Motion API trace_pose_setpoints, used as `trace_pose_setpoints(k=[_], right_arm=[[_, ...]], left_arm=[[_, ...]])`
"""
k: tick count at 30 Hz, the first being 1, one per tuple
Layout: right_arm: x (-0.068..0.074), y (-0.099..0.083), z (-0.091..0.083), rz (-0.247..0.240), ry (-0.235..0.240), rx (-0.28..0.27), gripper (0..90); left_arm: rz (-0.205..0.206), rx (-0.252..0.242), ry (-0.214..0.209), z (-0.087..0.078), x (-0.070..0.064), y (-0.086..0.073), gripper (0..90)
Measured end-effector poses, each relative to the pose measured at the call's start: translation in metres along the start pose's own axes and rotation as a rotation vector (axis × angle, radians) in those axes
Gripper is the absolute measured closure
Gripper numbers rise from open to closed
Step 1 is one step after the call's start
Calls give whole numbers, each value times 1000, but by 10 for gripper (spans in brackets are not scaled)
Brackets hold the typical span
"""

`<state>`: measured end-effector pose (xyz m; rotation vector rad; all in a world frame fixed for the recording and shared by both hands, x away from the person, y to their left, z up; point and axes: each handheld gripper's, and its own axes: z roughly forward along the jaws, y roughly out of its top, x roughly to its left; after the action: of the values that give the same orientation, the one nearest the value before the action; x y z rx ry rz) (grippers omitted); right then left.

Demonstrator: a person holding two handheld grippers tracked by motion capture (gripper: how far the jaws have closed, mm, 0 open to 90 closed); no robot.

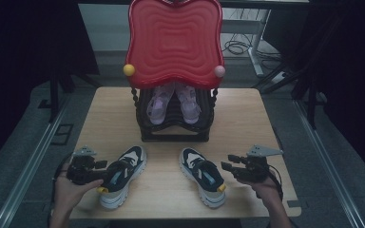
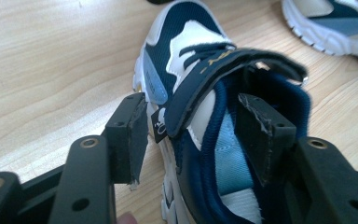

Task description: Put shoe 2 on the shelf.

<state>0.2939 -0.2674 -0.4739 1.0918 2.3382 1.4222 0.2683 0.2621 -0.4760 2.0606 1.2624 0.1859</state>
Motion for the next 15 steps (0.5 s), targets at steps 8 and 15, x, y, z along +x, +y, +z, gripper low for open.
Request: trace_pose_setpoints(k=[8,15], right_arm=[[7,3,5,-14,20,9,506],[16,8,15,-35,50,29,502]], left_arm=[[15,30,-2,6,1,-1,587],[20,38,3,7,0,-2,659]])
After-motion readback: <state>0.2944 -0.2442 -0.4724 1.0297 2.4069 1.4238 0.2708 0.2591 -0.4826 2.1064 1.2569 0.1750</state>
